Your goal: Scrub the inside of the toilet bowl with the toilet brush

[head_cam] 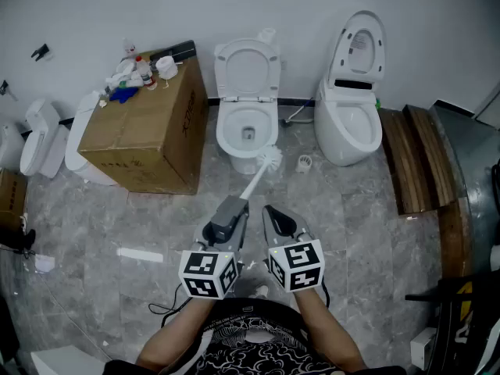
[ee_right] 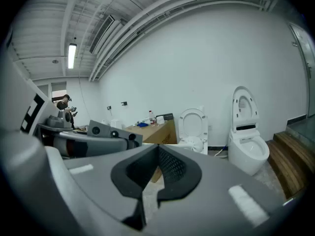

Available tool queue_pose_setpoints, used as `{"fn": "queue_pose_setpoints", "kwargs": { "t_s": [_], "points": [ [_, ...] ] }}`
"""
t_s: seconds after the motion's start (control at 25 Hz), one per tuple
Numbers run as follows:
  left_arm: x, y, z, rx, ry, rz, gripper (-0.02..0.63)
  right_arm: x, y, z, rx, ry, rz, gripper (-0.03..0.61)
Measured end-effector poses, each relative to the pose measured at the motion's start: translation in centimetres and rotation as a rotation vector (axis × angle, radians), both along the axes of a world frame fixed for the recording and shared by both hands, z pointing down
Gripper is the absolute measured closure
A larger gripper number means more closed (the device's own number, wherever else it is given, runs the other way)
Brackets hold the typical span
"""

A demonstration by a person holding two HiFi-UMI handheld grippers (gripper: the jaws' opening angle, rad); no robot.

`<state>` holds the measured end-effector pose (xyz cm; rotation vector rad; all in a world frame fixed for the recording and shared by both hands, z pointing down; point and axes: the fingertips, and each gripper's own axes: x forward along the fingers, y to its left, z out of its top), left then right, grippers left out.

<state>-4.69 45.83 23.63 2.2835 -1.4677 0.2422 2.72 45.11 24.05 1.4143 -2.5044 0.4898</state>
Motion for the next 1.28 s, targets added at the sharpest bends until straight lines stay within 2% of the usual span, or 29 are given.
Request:
{"fn": "queue_pose_setpoints", "kwargs": {
  "t_s": [0.76,1.04,1.28],
  "points": [
    [3.0,-3.3,1.1,-0.028,-0.006,-0.015,0.44,2.5,-2.6,1.1,-0.028,-0.056,-0.041,0.58],
    [3.2,-6.9,2.7,-0.056,0.014,-0.008,0.44,3.1,-5.6,2.4,-0.051,-0.056,-0.022,0.58],
    [2.0,-12.2,4.4,-0.094,0.025,-0.003,0.44,2.3,-10.8,3.9,-0.091,-0.041,-0.009,0.58]
  ]
}}
